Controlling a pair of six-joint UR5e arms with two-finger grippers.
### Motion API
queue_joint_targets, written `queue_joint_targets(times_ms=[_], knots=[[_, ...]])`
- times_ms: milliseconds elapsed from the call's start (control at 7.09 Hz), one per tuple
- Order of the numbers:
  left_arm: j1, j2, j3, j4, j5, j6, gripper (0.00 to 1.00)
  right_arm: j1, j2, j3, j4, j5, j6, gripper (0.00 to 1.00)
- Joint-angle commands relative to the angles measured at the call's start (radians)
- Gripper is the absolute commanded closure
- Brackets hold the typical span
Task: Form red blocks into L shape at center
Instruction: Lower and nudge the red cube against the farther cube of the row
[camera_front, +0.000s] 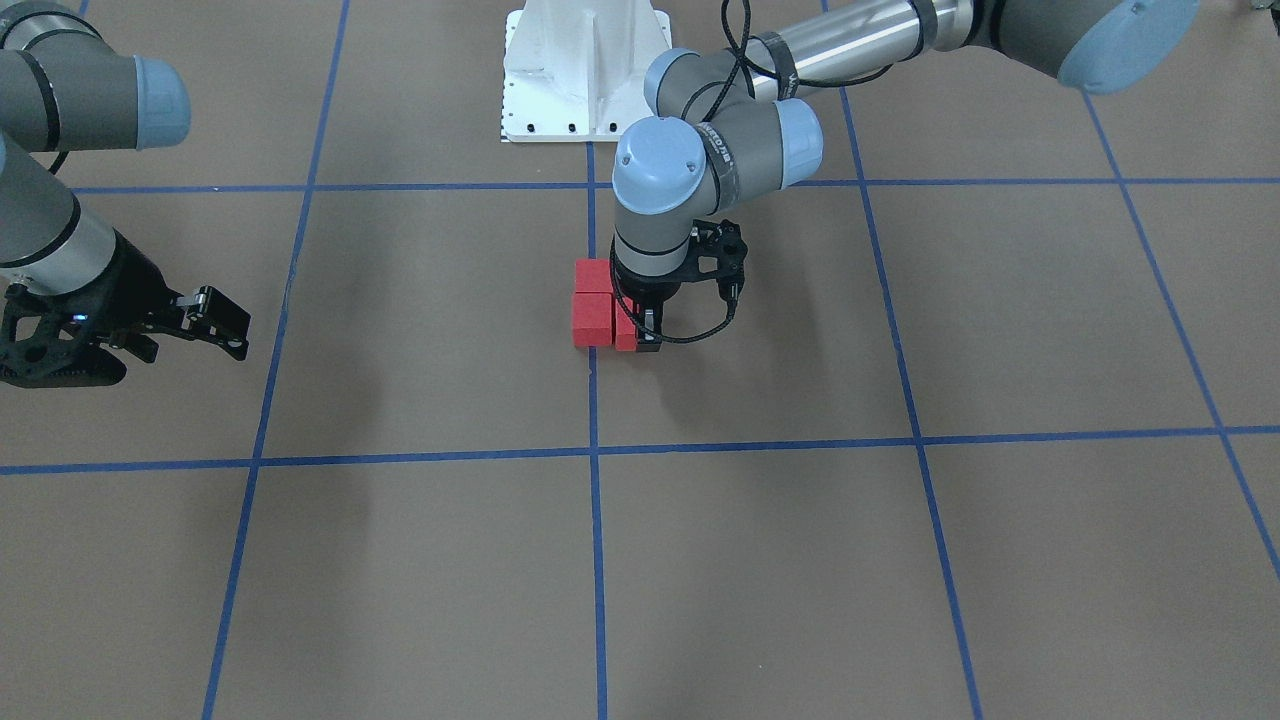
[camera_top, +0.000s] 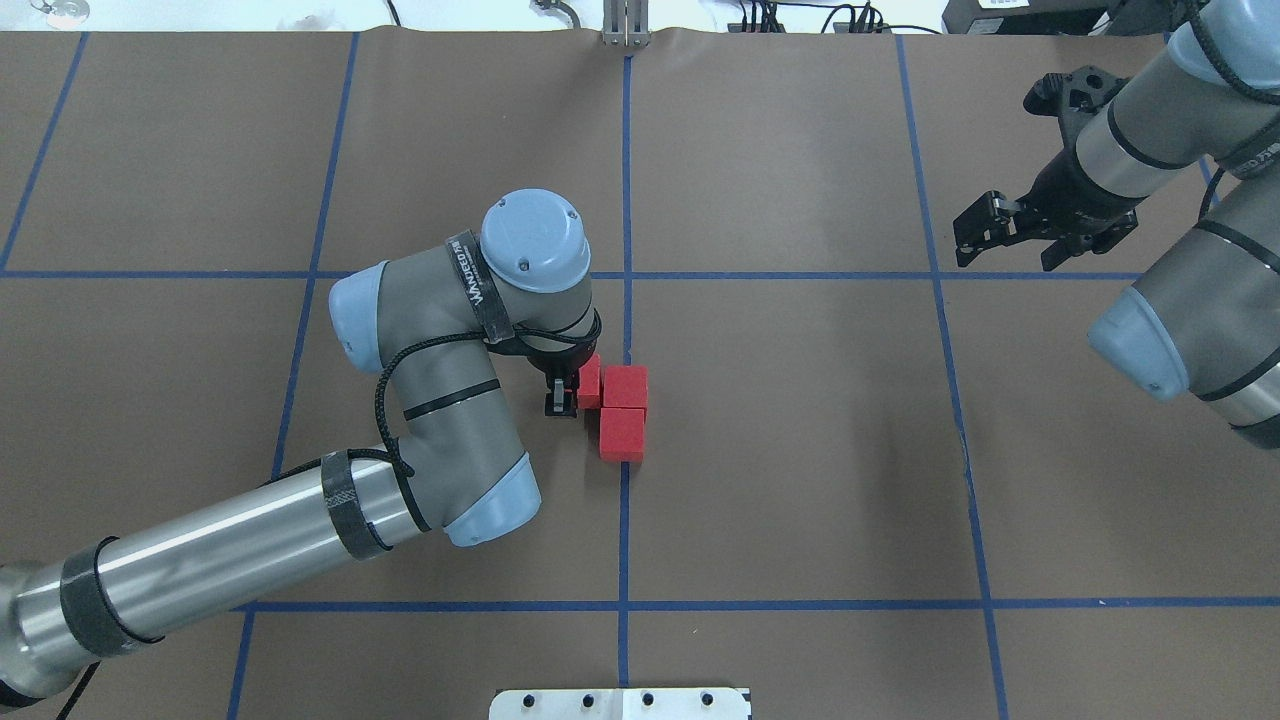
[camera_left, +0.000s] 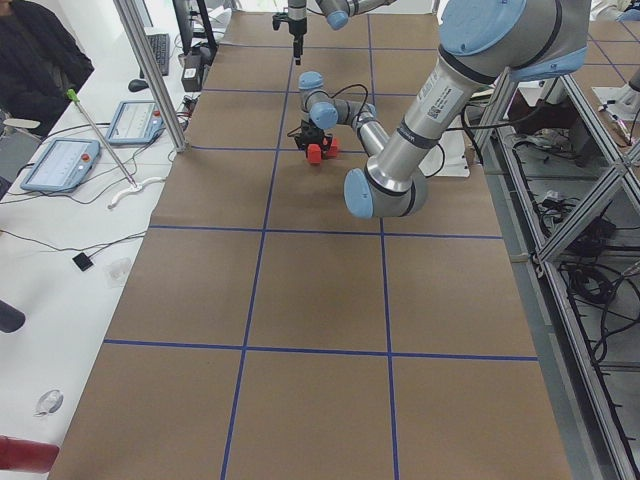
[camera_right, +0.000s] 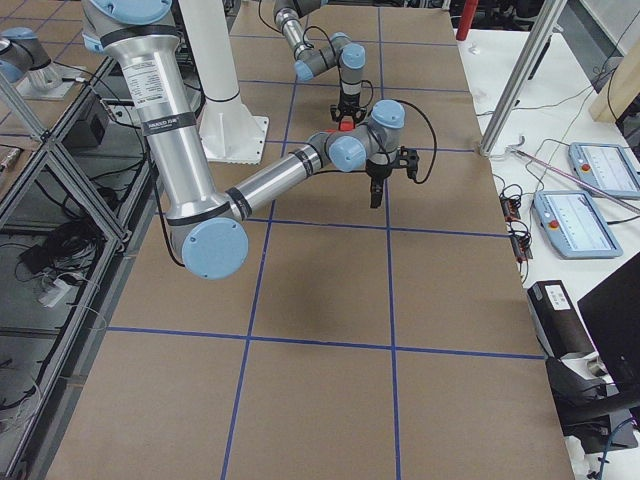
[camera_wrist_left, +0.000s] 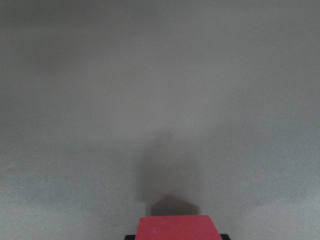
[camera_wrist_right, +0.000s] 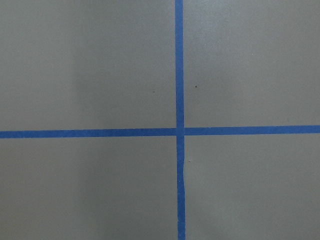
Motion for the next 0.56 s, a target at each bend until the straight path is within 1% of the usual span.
queue_joint_targets(times_ms=[0,141,282,423], knots=[[0.0,-0.001,0.002,0.0,0.0,-0.001,1.0,0.0,0.001,0.0,0.0,0.0,-0.001,0.0],[0.001,0.002,0.002,0.0,-0.002,0.005,0.99,0.0,0.001,0.0,0.0,0.0,-0.001,0.0],[0.006,0.004,0.003,0.0,-0.002,0.005,0.21,0.0,0.001,0.0,0.0,0.0,-0.001,0.0],[0.007,0.001,0.002,0.005,-0.006,0.002,0.0,0.0,0.003,-0.002,0.0,0.0,0.0,0.0]])
